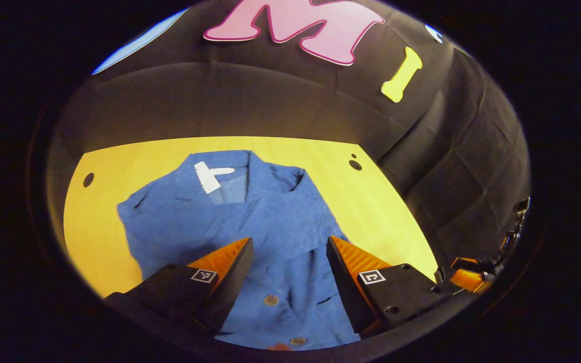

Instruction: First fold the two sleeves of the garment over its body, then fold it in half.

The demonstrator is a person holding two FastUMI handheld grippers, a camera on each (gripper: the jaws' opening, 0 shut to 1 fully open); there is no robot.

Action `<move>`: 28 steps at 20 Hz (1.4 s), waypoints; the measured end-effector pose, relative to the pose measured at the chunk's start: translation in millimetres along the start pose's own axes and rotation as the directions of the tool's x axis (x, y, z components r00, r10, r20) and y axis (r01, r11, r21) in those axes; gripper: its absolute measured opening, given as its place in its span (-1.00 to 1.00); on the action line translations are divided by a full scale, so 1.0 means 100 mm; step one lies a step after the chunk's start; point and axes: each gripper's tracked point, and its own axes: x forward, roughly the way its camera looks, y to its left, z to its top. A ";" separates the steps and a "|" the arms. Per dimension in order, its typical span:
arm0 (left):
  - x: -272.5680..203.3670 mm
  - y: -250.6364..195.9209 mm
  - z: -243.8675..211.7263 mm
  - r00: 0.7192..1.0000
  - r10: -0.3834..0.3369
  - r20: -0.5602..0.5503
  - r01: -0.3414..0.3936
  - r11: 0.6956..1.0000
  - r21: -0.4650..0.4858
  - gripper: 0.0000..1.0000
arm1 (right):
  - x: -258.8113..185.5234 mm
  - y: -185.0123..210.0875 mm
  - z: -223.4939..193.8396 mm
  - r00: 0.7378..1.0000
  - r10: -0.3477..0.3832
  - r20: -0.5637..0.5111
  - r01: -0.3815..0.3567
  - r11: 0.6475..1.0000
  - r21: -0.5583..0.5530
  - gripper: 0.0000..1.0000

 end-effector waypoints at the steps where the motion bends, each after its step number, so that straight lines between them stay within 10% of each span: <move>1: -0.22 0.16 -0.26 0.999 0.041 -0.021 -0.041 0.999 -0.006 0.69 | 0.03 -0.01 -0.09 1.000 -0.007 -0.022 0.007 1.000 -0.018 0.96; 7: -1.10 0.80 -2.12 0.948 0.235 -0.214 -0.264 0.958 -0.116 0.69 | 0.26 -0.05 -0.56 0.988 -0.047 -0.150 0.037 0.997 -0.069 0.96; 11: -1.24 0.86 -2.77 0.923 0.218 -0.315 -0.305 0.917 -0.257 0.69 | 0.44 -0.12 -1.08 0.960 -0.090 -0.266 0.061 0.992 -0.114 0.97; 28: -1.27 0.69 -3.35 0.827 0.286 -0.484 -0.378 0.920 -0.101 0.65 | 0.39 -0.56 -2.05 0.845 -0.233 -0.482 0.119 0.960 -0.254 0.97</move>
